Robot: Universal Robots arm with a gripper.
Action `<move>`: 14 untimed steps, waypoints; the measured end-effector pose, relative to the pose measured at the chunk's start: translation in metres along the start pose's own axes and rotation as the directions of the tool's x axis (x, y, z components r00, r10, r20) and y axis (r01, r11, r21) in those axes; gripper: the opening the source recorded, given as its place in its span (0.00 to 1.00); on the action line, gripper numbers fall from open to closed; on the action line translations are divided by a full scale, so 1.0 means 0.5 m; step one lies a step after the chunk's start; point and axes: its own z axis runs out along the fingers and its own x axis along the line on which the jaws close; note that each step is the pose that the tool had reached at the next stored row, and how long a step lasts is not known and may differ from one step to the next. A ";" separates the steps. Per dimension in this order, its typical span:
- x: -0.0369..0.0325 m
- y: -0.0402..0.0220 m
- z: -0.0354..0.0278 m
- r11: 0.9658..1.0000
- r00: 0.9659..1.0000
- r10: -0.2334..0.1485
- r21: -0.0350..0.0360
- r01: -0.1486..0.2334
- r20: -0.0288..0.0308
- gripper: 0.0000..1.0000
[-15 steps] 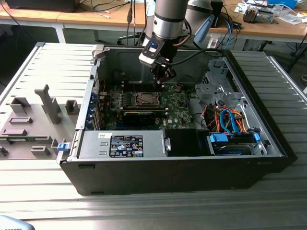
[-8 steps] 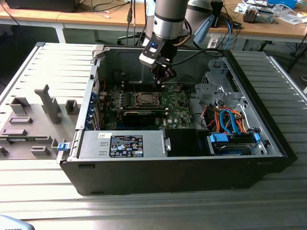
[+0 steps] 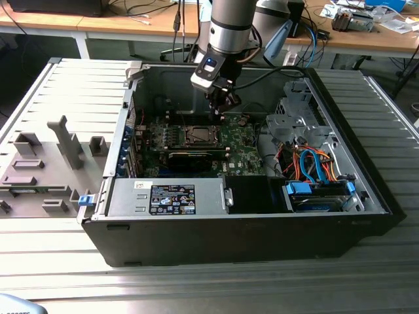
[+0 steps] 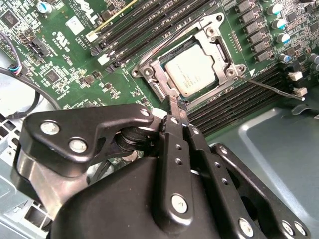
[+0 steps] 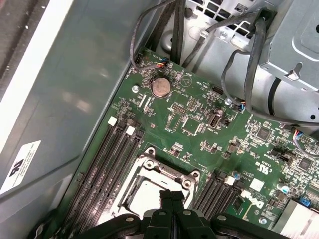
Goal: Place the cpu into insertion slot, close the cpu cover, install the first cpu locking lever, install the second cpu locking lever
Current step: 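Install the first cpu locking lever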
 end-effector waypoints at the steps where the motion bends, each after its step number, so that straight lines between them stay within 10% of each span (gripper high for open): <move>1: 0.000 0.000 0.000 1.000 1.000 -0.003 0.000 0.003 0.000 0.11; 14: 0.000 0.000 0.000 1.000 1.000 -0.025 0.000 0.025 0.001 0.11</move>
